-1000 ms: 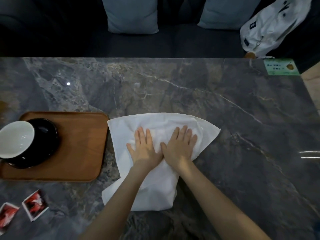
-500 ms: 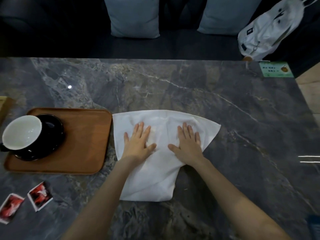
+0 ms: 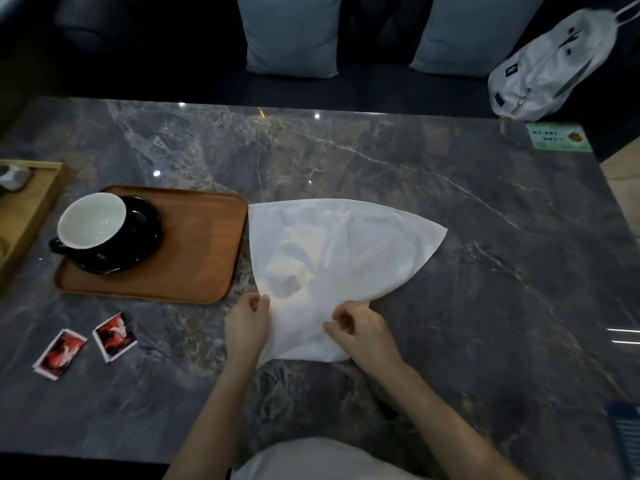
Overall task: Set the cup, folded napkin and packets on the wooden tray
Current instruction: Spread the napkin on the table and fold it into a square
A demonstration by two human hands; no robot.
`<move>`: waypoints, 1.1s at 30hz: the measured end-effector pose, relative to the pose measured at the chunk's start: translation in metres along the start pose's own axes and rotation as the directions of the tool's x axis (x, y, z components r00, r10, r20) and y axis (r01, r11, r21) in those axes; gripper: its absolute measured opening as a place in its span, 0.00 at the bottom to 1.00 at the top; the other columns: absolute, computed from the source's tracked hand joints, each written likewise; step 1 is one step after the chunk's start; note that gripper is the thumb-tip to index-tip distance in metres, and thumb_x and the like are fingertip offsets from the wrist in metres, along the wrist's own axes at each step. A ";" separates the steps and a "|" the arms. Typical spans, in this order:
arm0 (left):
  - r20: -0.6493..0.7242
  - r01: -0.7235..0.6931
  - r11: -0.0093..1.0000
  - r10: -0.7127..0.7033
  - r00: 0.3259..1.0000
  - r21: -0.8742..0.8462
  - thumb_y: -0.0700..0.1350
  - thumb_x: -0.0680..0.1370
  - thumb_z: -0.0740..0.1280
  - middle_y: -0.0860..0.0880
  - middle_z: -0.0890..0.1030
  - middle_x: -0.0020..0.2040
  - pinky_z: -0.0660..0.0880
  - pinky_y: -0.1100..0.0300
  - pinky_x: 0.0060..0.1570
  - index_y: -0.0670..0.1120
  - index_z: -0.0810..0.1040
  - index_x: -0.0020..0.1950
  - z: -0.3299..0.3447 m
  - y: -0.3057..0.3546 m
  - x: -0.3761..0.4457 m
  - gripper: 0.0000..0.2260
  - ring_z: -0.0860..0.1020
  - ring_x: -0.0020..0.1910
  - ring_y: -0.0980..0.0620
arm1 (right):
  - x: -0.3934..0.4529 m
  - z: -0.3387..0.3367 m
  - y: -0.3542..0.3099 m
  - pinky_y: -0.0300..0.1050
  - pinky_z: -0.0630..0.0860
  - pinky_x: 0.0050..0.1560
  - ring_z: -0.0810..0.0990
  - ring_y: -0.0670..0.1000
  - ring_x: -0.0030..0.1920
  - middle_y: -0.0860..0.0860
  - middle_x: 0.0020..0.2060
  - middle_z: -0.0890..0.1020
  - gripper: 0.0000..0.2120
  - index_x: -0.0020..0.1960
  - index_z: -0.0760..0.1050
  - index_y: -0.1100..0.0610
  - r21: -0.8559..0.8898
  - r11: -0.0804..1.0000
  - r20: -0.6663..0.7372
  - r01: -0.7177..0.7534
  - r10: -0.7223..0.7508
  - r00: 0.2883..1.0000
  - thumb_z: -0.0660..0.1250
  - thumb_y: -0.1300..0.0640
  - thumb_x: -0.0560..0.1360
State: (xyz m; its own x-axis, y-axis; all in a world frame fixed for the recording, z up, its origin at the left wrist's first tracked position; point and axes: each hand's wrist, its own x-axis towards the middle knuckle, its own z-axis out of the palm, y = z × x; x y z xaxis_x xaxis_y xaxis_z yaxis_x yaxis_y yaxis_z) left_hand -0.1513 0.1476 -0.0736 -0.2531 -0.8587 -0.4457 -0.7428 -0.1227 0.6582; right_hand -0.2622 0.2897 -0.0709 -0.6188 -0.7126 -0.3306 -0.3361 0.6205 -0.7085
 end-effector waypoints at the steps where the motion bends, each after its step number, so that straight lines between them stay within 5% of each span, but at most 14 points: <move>1: 0.031 0.039 0.997 -0.037 0.999 -0.066 0.43 0.78 0.60 0.39 0.79 0.52 0.66 0.56 0.46 0.39 0.77 0.53 -0.001 0.000 -0.002 0.10 0.75 0.53 0.41 | -0.003 0.005 0.000 0.45 0.74 0.47 0.78 0.52 0.44 0.54 0.43 0.81 0.11 0.48 0.77 0.59 0.030 0.999 0.033 0.013 -0.014 0.999 0.70 0.52 0.71; 4: 0.182 0.162 0.954 -0.118 0.976 -0.252 0.39 0.76 0.64 0.41 0.80 0.41 0.71 0.55 0.40 0.40 0.78 0.42 -0.003 -0.002 -0.004 0.06 0.76 0.44 0.43 | -0.009 0.013 -0.003 0.45 0.74 0.49 0.77 0.51 0.46 0.52 0.46 0.80 0.14 0.50 0.77 0.58 0.099 0.994 0.094 -0.037 0.028 0.995 0.69 0.49 0.72; 7: 0.341 0.258 0.923 -0.153 0.927 -0.287 0.40 0.72 0.70 0.38 0.82 0.48 0.78 0.52 0.44 0.35 0.79 0.52 -0.003 -0.009 -0.005 0.11 0.80 0.47 0.42 | -0.009 0.019 -0.007 0.46 0.72 0.45 0.75 0.50 0.42 0.49 0.37 0.76 0.14 0.36 0.75 0.50 0.148 0.984 0.094 -0.102 0.089 0.992 0.68 0.39 0.68; 9: 0.434 0.281 0.896 -0.113 0.894 -0.345 0.39 0.72 0.70 0.36 0.82 0.49 0.79 0.57 0.37 0.34 0.78 0.54 0.000 -0.011 -0.009 0.13 0.81 0.43 0.43 | -0.009 0.023 -0.012 0.47 0.69 0.43 0.73 0.50 0.40 0.47 0.30 0.72 0.24 0.24 0.69 0.48 0.129 0.980 0.082 -0.149 0.140 0.987 0.63 0.28 0.62; 11: 0.464 0.296 0.858 -0.078 0.883 -0.420 0.37 0.72 0.70 0.38 0.82 0.46 0.79 0.60 0.31 0.35 0.78 0.52 0.006 -0.010 -0.019 0.11 0.81 0.40 0.45 | -0.010 0.029 -0.015 0.48 0.72 0.48 0.73 0.51 0.45 0.50 0.36 0.76 0.29 0.27 0.73 0.49 0.057 0.981 0.118 -0.187 0.179 0.977 0.59 0.23 0.56; 14: 0.348 0.218 0.870 -0.057 0.936 -0.442 0.39 0.72 0.70 0.42 0.80 0.38 0.75 0.59 0.32 0.37 0.77 0.44 0.018 -0.010 -0.029 0.05 0.78 0.35 0.48 | -0.010 0.032 -0.015 0.51 0.77 0.51 0.77 0.53 0.51 0.53 0.44 0.81 0.30 0.40 0.81 0.57 0.111 0.968 0.134 -0.226 0.211 0.968 0.64 0.30 0.58; 19: 0.140 0.007 0.892 0.063 0.988 -0.452 0.42 0.77 0.64 0.43 0.78 0.38 0.71 0.54 0.41 0.40 0.76 0.41 0.019 -0.007 -0.028 0.08 0.75 0.39 0.47 | -0.012 0.015 -0.009 0.43 0.75 0.39 0.79 0.54 0.45 0.56 0.44 0.81 0.11 0.50 0.78 0.66 0.503 0.793 0.113 -0.343 0.333 0.936 0.71 0.61 0.70; 24: 0.057 -0.136 0.866 0.186 0.981 -0.480 0.44 0.80 0.58 0.52 0.75 0.43 0.71 0.60 0.43 0.45 0.71 0.53 0.008 0.005 -0.025 0.05 0.74 0.42 0.57 | -0.011 -0.011 -0.010 0.37 0.74 0.35 0.78 0.47 0.40 0.51 0.42 0.81 0.09 0.50 0.77 0.59 0.675 0.663 0.105 -0.325 0.350 0.931 0.71 0.62 0.70; 28: -0.019 -0.290 0.852 0.313 0.950 -0.437 0.43 0.81 0.57 0.53 0.72 0.41 0.68 0.62 0.39 0.43 0.70 0.51 0.000 0.012 -0.023 0.05 0.71 0.40 0.56 | -0.010 -0.029 -0.009 0.42 0.76 0.42 0.80 0.53 0.47 0.54 0.46 0.82 0.07 0.48 0.78 0.59 0.776 0.559 0.077 -0.292 0.376 0.923 0.69 0.62 0.71; 33: -0.030 -0.187 0.774 0.213 0.977 -0.605 0.43 0.81 0.56 0.51 0.74 0.45 0.70 0.54 0.52 0.47 0.71 0.48 -0.011 0.012 -0.011 0.05 0.73 0.48 0.50 | -0.014 -0.044 0.001 0.42 0.76 0.37 0.80 0.52 0.39 0.53 0.37 0.82 0.04 0.42 0.78 0.59 0.890 0.388 0.069 -0.237 0.399 0.914 0.65 0.65 0.72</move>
State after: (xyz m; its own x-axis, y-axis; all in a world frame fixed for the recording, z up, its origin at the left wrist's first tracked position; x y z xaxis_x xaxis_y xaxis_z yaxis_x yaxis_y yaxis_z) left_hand -0.1508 0.1505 -0.0537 -0.3869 -0.8795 -0.2772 -0.1526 -0.2355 0.9598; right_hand -0.2848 0.3145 -0.0396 -0.6506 -0.4265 -0.6283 0.6485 0.1185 -0.7520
